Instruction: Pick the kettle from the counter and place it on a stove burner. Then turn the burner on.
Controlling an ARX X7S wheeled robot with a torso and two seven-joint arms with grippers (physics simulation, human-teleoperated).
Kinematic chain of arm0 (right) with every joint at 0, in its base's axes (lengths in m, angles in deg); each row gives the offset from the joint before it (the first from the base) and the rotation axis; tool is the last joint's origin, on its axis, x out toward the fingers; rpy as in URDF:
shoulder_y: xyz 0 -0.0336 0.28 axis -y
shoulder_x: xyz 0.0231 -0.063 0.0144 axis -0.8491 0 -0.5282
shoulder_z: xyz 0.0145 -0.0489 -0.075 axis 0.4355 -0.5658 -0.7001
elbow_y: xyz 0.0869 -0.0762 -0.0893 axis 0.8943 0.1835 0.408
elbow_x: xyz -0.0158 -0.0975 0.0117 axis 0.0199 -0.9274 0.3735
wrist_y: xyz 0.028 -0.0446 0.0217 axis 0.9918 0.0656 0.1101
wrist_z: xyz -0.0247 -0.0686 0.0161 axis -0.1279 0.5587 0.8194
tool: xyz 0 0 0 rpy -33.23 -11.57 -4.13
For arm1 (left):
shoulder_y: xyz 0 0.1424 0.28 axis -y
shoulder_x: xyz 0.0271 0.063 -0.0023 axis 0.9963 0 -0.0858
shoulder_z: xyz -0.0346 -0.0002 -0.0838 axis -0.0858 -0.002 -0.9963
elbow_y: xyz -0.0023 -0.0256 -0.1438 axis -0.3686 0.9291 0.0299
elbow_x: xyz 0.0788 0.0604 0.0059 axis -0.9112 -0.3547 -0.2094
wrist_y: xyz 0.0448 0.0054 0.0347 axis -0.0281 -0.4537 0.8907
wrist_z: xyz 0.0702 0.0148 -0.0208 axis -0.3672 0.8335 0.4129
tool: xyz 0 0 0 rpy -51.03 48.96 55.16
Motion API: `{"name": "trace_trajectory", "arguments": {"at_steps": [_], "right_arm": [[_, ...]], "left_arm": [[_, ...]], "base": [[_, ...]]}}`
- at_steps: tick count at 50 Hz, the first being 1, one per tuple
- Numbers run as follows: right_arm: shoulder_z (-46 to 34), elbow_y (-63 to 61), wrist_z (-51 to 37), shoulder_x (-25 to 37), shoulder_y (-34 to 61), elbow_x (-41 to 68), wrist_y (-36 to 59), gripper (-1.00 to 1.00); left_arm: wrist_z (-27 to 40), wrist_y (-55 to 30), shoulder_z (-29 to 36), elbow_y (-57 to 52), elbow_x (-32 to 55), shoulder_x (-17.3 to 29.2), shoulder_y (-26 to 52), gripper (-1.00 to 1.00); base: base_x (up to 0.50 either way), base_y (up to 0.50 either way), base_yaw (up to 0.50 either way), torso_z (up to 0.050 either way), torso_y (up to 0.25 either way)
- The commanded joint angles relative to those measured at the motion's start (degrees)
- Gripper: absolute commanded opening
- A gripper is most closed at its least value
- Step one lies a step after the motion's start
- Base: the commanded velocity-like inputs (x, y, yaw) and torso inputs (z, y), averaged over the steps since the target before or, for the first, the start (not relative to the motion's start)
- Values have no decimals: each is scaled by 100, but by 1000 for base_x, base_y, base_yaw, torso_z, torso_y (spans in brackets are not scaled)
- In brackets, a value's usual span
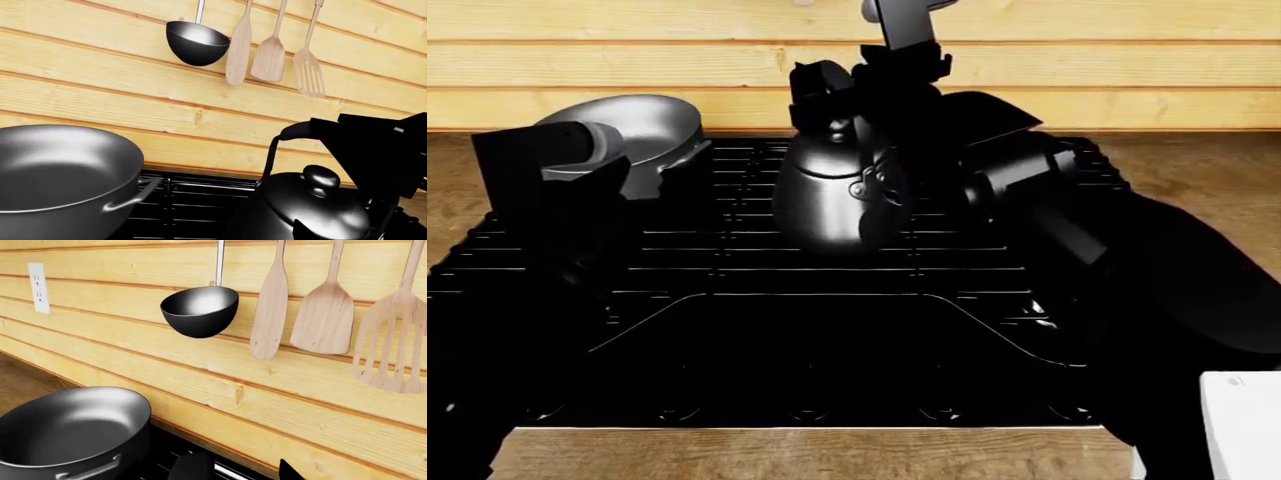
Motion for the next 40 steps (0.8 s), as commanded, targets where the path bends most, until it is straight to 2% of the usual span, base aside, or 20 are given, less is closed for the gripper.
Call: {"name": "trace_trajectory", "arguments": {"at_steps": [1, 9, 20, 40], "right_arm": [[40, 40, 6, -6, 20, -40, 114, 100], [65, 44, 16, 12, 103, 12, 300, 100], [113, -2304, -1259, 1256, 250, 38, 410, 100], [220, -4574, -2275, 2435, 480, 68, 527, 100]], "left_arm": [[5, 14, 2, -38, 35, -6, -15, 100], [55, -17, -2, -139, 100, -1, -13, 100], [112, -50, -10, -262, 180, 13, 3, 100], [204, -87, -49, -452, 324, 59, -55, 100]], "base": [[0, 0, 0, 0, 0], [0, 0, 0, 0, 0], [0, 0, 0, 0, 0], [0, 0, 0, 0, 0]]}}
